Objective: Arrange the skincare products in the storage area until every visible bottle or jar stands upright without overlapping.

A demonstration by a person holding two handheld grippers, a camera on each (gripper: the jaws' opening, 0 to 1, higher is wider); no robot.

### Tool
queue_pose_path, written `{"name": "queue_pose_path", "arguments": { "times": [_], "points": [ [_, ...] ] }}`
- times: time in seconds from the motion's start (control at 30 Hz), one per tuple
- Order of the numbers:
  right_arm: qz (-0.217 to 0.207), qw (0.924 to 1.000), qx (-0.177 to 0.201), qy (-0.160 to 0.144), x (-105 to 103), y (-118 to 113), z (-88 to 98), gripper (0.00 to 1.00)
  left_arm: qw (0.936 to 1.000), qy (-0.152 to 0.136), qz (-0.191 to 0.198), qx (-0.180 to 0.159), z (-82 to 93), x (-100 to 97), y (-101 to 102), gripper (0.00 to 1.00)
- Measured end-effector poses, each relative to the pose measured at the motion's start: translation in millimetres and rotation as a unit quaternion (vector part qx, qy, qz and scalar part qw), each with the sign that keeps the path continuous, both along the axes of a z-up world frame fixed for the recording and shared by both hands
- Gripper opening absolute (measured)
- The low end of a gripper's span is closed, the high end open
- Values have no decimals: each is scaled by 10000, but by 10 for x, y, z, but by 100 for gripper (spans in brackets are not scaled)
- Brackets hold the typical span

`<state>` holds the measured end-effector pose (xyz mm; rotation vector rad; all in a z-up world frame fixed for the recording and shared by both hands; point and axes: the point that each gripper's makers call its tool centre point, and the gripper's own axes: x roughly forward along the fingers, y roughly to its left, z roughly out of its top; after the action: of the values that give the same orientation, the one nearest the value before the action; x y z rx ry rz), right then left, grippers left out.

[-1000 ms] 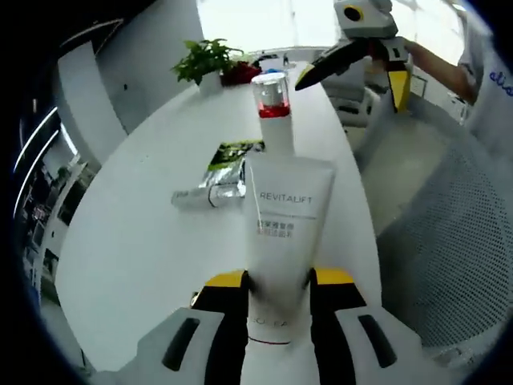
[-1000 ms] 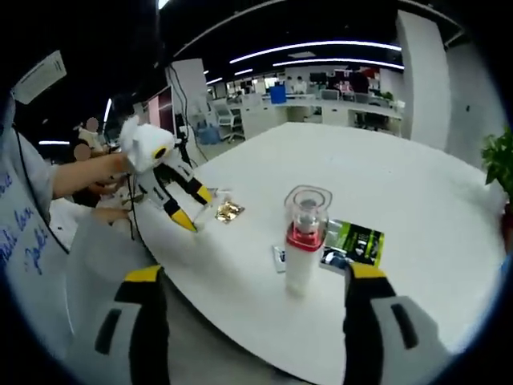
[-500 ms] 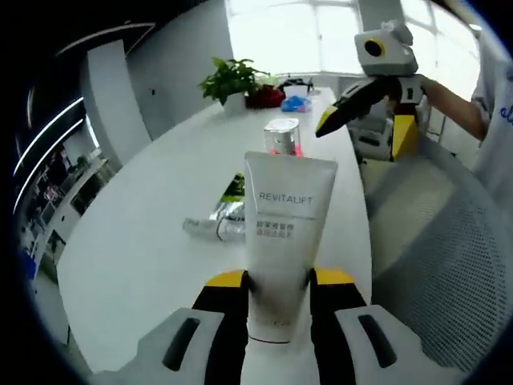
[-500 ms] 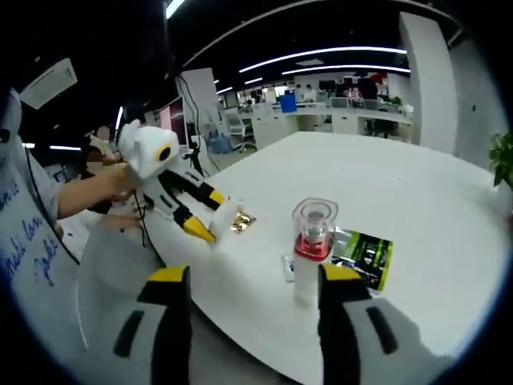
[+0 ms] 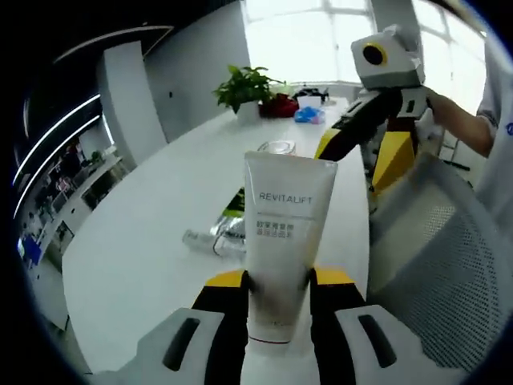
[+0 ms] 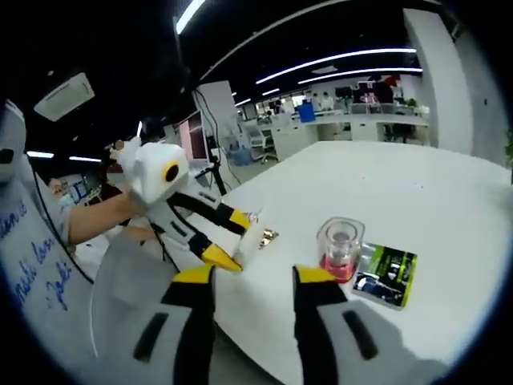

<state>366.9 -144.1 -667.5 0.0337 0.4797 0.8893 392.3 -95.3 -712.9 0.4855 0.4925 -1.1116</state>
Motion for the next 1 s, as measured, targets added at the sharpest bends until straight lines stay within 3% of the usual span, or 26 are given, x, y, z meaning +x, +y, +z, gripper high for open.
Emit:
{"name": "queue_pose_path", "arguments": {
  "times": [0.4, 0.7, 1.0],
  "points": [
    [153, 9999, 51, -14, 157, 182, 7, 27, 9994, -78, 331, -100, 9, -19, -92, 25],
    [112, 9995, 284, 124, 199, 191, 2, 16, 9975, -94, 617, -321, 61, -33, -152, 25],
    [146, 9996, 193, 146, 204, 161, -1, 12, 9958, -85, 825, -393, 46, -29, -193, 25]
  ]
}}
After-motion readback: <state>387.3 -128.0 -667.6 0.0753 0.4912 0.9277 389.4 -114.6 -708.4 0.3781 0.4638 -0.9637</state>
